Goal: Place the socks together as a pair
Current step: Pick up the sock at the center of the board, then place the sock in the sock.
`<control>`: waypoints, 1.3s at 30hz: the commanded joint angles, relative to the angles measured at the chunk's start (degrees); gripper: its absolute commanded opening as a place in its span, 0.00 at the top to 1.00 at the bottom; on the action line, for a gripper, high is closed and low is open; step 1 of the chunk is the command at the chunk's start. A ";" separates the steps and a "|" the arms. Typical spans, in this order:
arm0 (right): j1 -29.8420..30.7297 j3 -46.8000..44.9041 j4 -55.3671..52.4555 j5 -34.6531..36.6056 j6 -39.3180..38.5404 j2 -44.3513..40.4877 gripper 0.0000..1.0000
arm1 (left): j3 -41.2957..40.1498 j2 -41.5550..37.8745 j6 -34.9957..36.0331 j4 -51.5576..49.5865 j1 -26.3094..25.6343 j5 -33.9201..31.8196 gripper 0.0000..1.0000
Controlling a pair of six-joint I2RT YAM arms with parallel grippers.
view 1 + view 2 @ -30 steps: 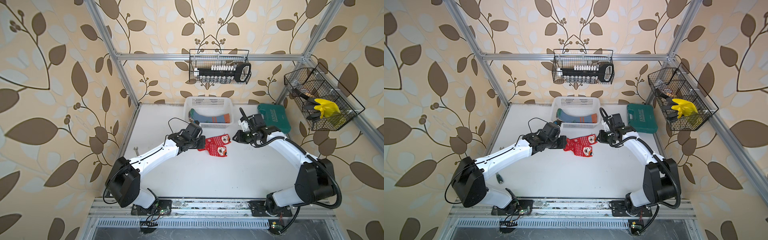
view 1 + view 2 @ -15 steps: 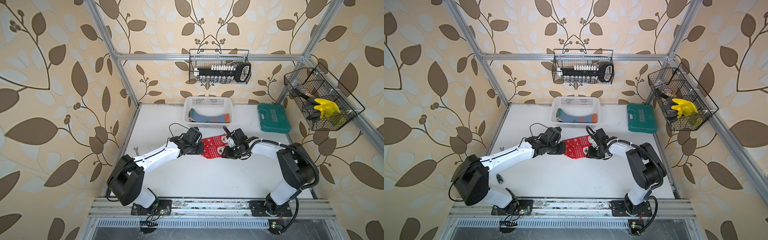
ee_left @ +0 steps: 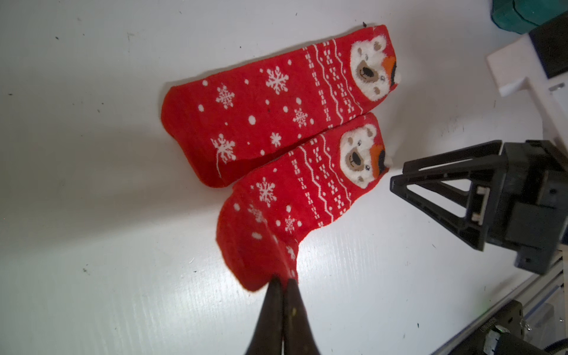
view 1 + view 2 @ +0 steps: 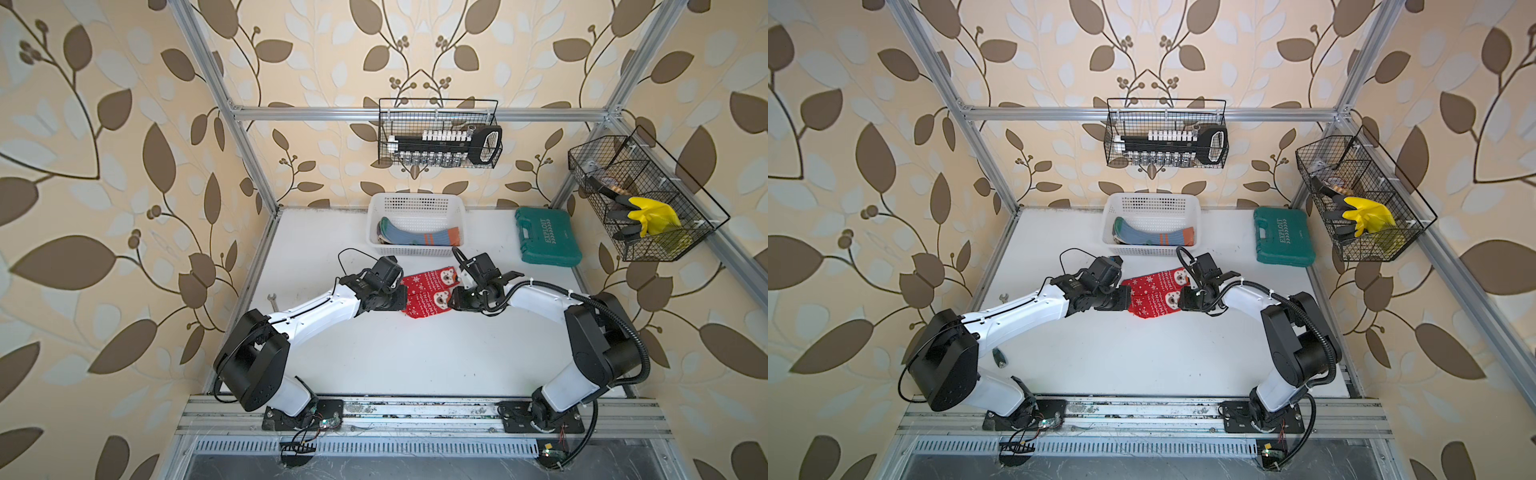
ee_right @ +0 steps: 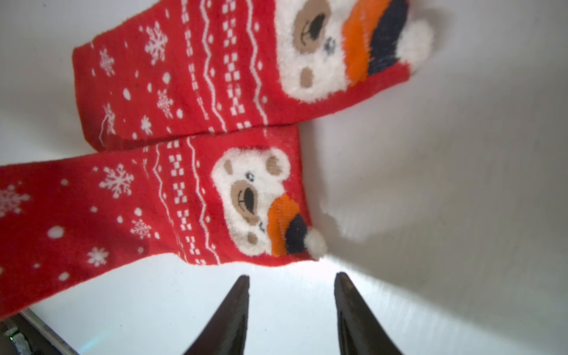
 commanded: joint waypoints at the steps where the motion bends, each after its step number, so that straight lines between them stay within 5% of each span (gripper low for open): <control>1: -0.05 2.88 0.29 -0.98 -0.42 3.71 0.54 | -0.28 -0.18 1.13 1.03 0.25 1.42 1.00; 5: 1.10 3.76 1.49 -2.69 0.22 6.83 0.60 | -0.25 -0.31 1.17 1.03 0.26 1.38 1.00; 12: 1.58 3.26 -0.63 -1.76 -0.21 2.26 1.00 | 0.96 -1.18 1.80 -0.42 0.26 1.17 1.00; 22: -5.33 11.40 -9.16 -2.98 -3.52 -9.66 1.00 | 8.58 -4.16 5.26 -5.10 1.30 -1.31 1.00; 39: -9.81 21.71 -5.21 -4.48 -4.44 11.63 1.00 | 14.30 13.96 13.88 0.97 5.41 -8.80 1.00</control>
